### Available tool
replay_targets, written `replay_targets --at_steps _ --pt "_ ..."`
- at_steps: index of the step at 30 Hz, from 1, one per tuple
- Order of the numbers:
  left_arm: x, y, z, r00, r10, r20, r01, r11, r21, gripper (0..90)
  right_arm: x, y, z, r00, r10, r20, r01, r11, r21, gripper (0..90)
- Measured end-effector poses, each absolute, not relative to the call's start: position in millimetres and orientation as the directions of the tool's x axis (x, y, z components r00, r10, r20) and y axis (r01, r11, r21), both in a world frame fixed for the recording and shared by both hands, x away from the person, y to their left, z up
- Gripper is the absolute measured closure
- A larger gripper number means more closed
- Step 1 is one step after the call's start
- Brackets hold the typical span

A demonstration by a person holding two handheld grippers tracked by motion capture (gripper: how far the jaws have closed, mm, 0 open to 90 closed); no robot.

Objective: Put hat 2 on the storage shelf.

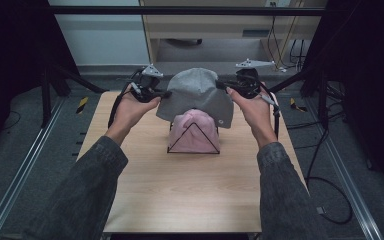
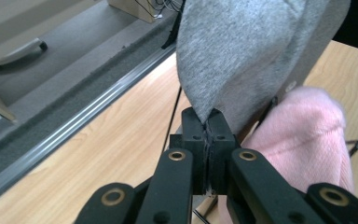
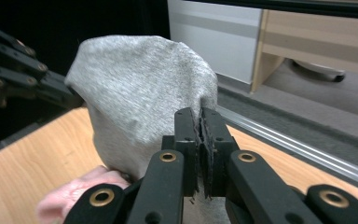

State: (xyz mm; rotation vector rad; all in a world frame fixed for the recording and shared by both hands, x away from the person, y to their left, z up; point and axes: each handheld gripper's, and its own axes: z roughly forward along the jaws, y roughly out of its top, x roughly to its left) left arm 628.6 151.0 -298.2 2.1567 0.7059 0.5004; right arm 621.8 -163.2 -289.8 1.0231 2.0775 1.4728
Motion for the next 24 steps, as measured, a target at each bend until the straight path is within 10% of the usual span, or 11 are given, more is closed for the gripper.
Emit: replay_targets --at_steps 24 --pt "624 160 -348 0.760 0.648 0.056 0.386 -0.519 0.763 88.7 617 -156 -328 -0.667 0.740 0.092 0.392 0.242 0.887 86.7"
